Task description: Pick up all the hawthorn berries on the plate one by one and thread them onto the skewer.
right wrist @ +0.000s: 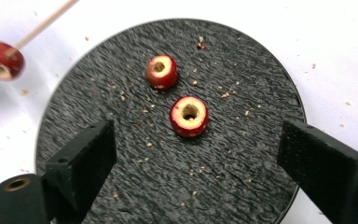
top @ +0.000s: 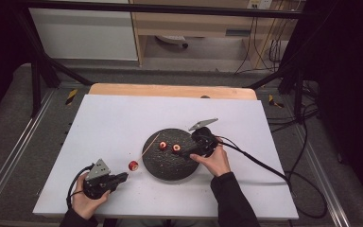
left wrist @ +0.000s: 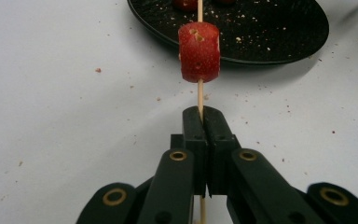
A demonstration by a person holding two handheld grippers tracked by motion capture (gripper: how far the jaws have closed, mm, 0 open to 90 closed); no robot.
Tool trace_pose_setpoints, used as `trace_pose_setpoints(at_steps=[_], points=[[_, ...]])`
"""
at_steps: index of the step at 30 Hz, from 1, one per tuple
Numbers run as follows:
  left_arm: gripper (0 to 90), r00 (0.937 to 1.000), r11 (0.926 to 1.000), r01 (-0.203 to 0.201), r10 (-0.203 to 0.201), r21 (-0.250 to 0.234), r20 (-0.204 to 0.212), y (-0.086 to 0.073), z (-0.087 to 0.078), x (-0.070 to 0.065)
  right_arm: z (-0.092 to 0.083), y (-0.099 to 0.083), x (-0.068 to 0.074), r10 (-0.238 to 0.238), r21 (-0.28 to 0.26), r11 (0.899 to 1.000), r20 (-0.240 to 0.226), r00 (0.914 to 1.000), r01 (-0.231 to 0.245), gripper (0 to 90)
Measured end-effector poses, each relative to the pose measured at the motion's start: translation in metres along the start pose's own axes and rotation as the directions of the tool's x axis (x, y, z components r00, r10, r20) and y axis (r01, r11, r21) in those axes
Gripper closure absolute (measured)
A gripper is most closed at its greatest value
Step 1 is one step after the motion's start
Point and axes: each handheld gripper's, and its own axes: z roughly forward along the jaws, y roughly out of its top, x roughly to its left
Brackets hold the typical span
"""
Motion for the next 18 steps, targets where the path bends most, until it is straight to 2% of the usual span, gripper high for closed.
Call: trace_pose_setpoints(at_steps=[5,10,15,18], points=[[88.4,1.0000,1.0000,0.006,-0.006,0.000,-0.002,0.000,0.000,0.001,0.008,0.010,0.000,-0.054,0.067,0.996,0.006,0.9985,0.054,16.7],[88.4,1.0000,1.0000,0.006,-0.006,0.002,-0.003,0.000,0.000,0.001,0.017,0.021,0.001,-0.125,0.144,0.982,0.008,0.9921,0.123,20.2],[88.4,0.9999,1.0000,0.010,-0.010,0.001,-0.003,0.000,0.000,0.002,0.027,0.030,0.003,-0.160,0.192,0.969,-0.008,0.9871,0.159,26.2],[88.4,0.9999,0.9999,0.011,-0.011,0.002,-0.003,0.000,0.000,0.002,0.034,0.033,0.004,-0.159,0.207,0.965,-0.021,0.9870,0.160,29.9]])
